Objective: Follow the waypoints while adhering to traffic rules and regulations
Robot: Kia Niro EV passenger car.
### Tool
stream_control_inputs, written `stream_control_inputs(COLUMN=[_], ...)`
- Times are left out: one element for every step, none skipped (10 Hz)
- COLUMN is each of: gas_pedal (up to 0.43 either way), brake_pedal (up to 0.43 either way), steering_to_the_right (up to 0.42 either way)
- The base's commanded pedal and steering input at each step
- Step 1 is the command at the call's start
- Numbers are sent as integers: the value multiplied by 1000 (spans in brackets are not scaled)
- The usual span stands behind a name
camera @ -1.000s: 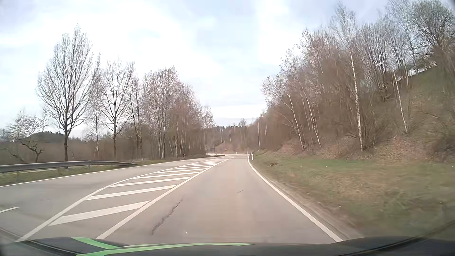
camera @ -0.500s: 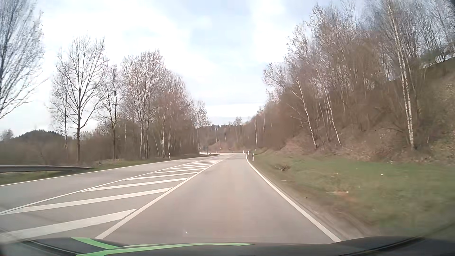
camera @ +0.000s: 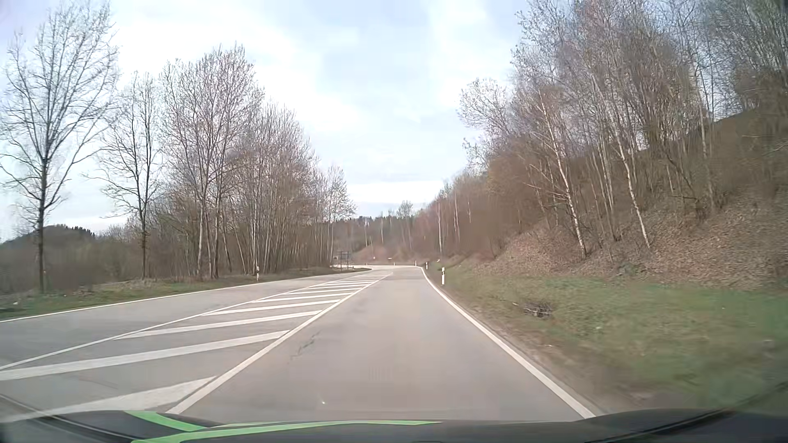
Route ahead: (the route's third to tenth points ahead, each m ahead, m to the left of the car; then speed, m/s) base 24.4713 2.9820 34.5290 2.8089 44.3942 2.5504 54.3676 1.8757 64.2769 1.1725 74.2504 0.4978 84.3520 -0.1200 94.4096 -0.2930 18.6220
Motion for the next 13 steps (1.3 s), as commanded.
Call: stream_control_inputs(gas_pedal=[67, 67, 67, 67, 79, 79, 79, 79, 79, 79, 79, 79, 79], brake_pedal=[0, 0, 0, 0, 0, 0, 0, 0, 0, 0, 0, 0, 0], steering_to_the_right=[5, 4, 4, 4, 4, 4, 4, 4, 4, 4, 4, 5, 5])
